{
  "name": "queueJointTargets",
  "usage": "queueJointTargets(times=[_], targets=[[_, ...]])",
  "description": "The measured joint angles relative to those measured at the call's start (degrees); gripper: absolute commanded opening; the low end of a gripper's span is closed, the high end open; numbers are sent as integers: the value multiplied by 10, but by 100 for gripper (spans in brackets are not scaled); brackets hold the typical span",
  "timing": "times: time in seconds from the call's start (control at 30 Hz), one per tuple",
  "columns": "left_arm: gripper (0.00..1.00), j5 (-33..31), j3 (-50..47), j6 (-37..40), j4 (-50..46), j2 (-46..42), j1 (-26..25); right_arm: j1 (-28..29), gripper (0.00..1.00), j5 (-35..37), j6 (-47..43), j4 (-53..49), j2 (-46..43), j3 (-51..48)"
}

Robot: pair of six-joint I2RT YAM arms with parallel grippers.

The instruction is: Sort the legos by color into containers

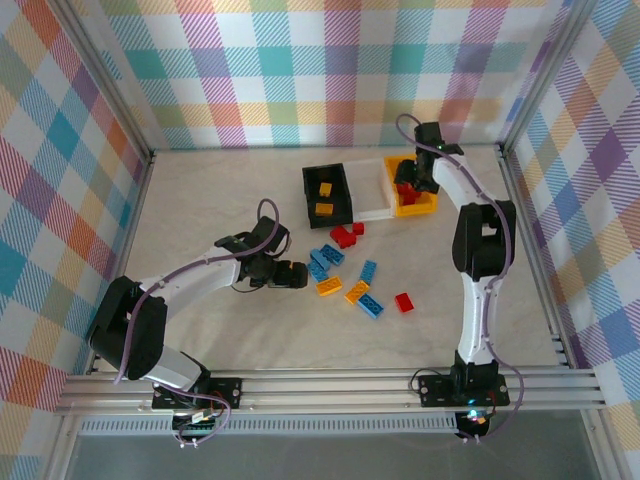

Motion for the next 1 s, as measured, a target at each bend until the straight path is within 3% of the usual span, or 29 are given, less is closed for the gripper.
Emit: queueJointTargets(times=[0.2, 0.4, 0.63, 1.0], targets=[[86, 16, -1, -12, 12, -1, 0, 20, 73, -23, -5, -3, -181, -190], [87, 43, -8, -27, 40, -7, 0, 109, 78, -61, -5, -23, -367, -420], [87, 55, -13, -33, 51, -22, -4, 166, 76, -68, 27, -41, -428, -597], [87, 54, -33, -43, 50, -57, -5, 172, 70, -66, 49, 6, -430, -631]])
